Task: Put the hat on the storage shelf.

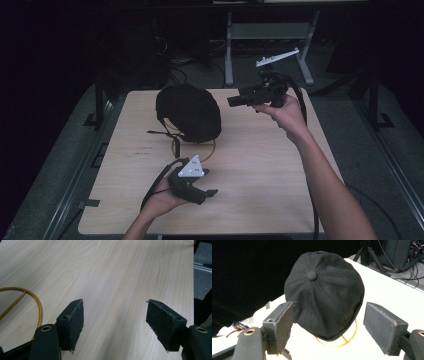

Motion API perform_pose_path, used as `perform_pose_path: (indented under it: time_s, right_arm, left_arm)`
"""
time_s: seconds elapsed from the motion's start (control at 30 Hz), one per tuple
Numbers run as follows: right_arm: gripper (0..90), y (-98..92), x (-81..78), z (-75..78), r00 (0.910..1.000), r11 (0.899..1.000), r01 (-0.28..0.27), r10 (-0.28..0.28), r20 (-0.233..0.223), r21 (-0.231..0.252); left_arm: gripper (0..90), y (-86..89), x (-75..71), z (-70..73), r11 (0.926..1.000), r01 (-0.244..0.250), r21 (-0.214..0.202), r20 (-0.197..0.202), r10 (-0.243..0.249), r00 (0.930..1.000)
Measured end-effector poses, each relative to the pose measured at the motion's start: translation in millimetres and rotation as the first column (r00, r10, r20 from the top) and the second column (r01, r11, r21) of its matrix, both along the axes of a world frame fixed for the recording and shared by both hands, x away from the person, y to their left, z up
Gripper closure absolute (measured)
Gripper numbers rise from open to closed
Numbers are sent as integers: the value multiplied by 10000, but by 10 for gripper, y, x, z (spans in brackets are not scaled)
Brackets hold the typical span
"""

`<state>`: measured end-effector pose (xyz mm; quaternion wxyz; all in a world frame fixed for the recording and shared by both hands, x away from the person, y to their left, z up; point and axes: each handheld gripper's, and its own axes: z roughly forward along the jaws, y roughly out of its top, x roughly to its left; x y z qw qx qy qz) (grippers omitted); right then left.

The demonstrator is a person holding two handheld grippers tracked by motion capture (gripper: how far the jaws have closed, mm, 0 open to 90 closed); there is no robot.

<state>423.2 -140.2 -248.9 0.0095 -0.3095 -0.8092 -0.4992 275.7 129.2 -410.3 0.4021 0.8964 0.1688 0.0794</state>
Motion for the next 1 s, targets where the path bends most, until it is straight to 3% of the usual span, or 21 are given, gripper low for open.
perform_pose_path:
  time_s: [0.67, 1.0]
  right_arm:
    - [216, -271, -113, -172, 9999, 10000, 79, -79, -146, 12]
    - [205, -405, -164, -296, 9990, 9999, 135, -133, -425, 22]
  left_arm:
    - [302, 4, 6, -16, 9999, 16, 139, 15, -17, 10000]
    - [302, 9, 9, -14, 9999, 17, 160, 38, -17, 10000]
